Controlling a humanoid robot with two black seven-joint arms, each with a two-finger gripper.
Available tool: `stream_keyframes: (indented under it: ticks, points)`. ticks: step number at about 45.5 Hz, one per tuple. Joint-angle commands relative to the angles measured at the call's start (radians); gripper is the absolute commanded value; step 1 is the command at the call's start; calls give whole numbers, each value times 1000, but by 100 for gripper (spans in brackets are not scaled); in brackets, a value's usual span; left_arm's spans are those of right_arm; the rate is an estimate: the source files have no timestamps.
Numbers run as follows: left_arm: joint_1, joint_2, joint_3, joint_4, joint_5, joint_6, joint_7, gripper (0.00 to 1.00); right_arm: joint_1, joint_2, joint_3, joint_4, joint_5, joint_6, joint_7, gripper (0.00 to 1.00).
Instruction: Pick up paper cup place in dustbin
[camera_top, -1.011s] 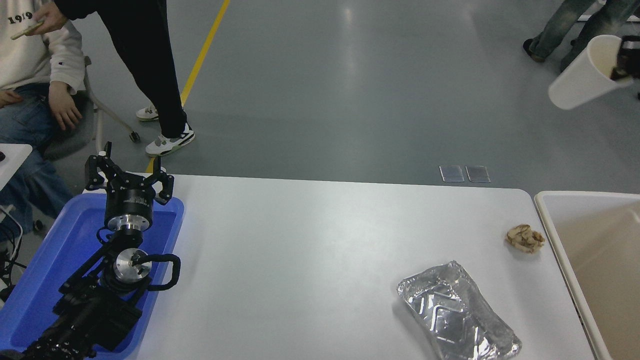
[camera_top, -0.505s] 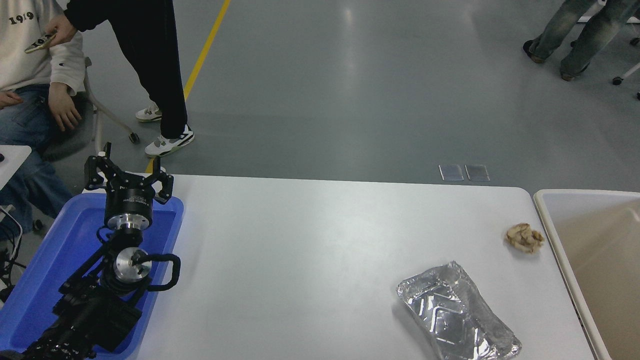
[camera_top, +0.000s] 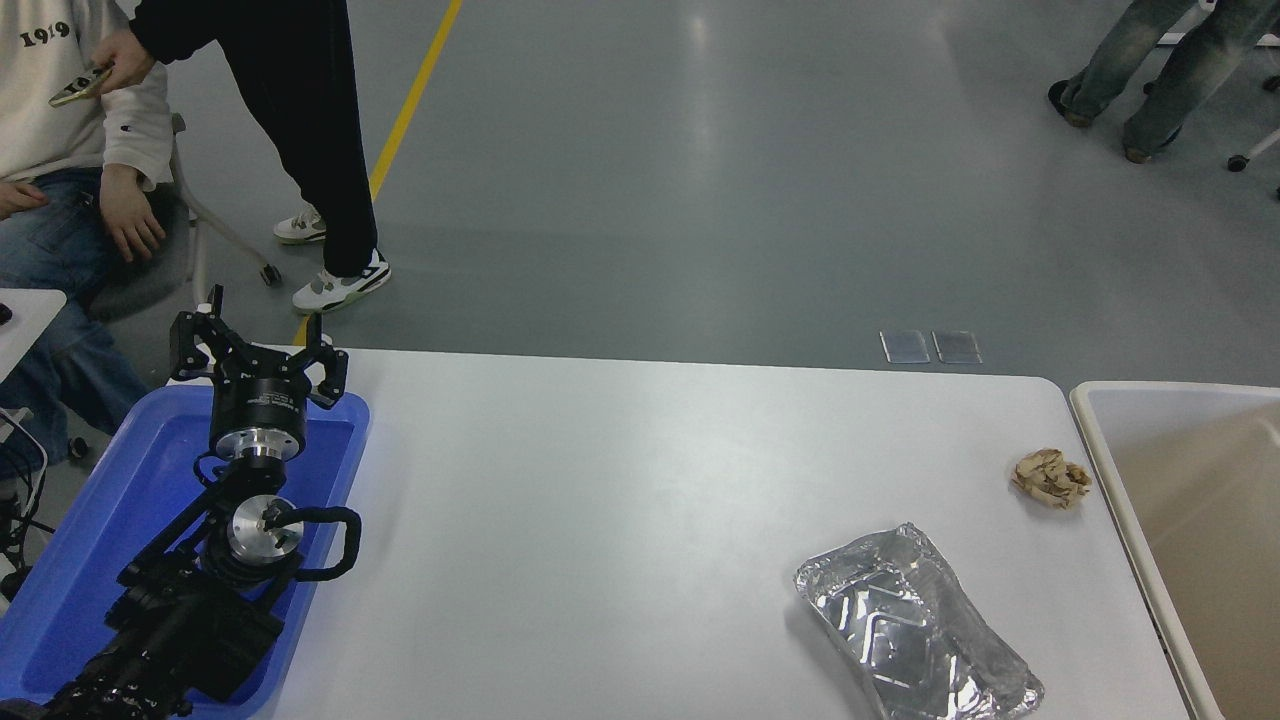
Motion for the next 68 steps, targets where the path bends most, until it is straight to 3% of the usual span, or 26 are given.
stream_keyframes:
  ticks: [1,21,22,24,26,27,47,54,68]
  points:
    - [0,0,0,0,0,0,0,99,-152,65,152,-34,9,2,9,0]
    - [0,0,1,0,0,0,0,99,-209,131,193,-32,9,-2,38,0]
    - [0,0,0,0,0,0,0,99,-209,131,193,-32,9,2,38,11]
    - [0,0,0,0,0,0,0,99,-207,128,193,-32,9,1,38,61]
    - [0,0,0,0,0,0,0,99,-206,125,193,-32,9,5,38,98]
    - [0,0,0,0,0,0,0,99,-204,124,190,-32,9,7,38,100]
    - [0,0,0,0,0,0,0,99,-103,62,178,-26,-3,11,32,100]
    - [0,0,0,0,0,0,0,99,-42,27,174,-6,-9,76,29,100]
    - [0,0,0,0,0,0,0,99,73,-122,178,236,-11,85,31,100]
